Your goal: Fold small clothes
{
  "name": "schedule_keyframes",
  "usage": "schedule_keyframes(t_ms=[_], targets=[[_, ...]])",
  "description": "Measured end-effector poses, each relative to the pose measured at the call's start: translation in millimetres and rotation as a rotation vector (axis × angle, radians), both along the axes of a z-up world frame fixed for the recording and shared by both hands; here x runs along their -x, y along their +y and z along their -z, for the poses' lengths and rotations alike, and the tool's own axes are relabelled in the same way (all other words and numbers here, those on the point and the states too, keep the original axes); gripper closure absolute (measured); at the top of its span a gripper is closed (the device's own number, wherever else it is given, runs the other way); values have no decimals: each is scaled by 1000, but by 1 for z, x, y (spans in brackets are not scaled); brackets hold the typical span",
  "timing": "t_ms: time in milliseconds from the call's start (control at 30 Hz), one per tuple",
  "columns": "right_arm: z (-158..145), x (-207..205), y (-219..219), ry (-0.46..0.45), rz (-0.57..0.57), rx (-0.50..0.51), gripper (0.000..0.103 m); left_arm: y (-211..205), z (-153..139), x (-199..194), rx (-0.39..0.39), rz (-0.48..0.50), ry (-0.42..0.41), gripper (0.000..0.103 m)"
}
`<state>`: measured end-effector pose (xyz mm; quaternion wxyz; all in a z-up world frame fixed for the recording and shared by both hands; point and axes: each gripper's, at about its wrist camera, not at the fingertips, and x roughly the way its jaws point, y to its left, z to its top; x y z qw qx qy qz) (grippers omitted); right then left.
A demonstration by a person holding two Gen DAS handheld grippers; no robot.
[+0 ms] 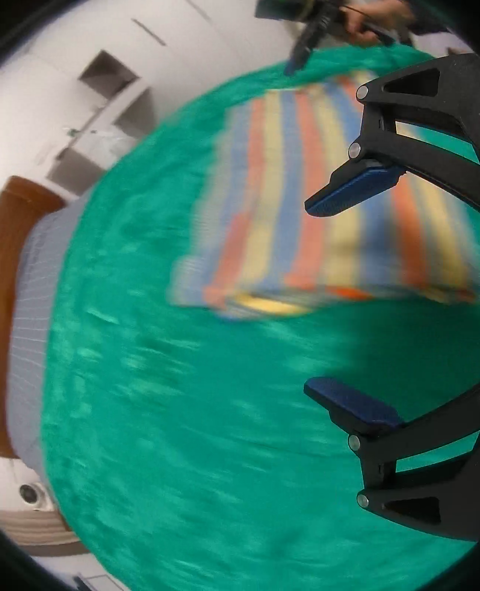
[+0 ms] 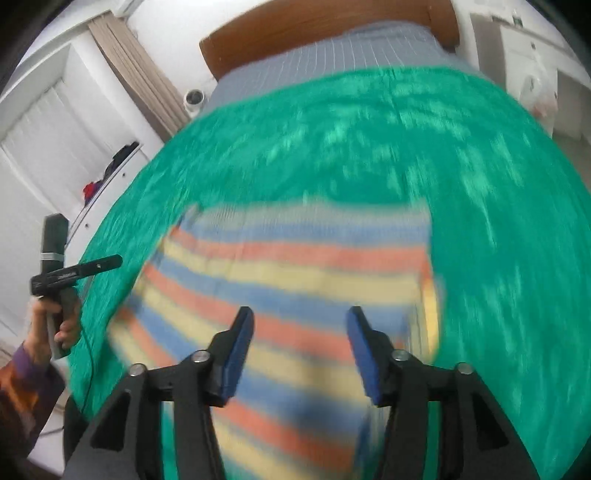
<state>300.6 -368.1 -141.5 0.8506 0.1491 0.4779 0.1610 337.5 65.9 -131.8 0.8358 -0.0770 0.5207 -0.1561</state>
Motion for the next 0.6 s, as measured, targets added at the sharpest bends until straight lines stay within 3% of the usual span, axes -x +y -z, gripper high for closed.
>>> schedule_keyframes(t_ms=[67,133,200,233,267,300,333,367,433,600], targets=[[8,36,-9,35,28,-34,34,6,17,28,9,15,50,13],[21,69,-17,79,78,-63,28,4,27,48,14,24,78,13],[40,84,-22,128,114,-132,27,-5,35,59,-1,33,77,14],[47,83,-22,137,121,-156,28,-10,35,61,-18,32,66,20],[54,82,-21,145,128,-194,32,-18,35,63,-35,32,51,31],[60,80,-18,149,130,-234,37,-25,35,62,-51,40,40,67],[65,78,-18,151,146,-246,60,-29,36,62,-61,50,43,98],[69,74,-19,163,175,-244,92,-31,37,59,-52,48,68,97],[75,73,-24,202,211,-287,92,-27,32,61,-49,37,74,99],[45,99,-24,210,130,-226,93,-17,15,89,-39,98,99,100]])
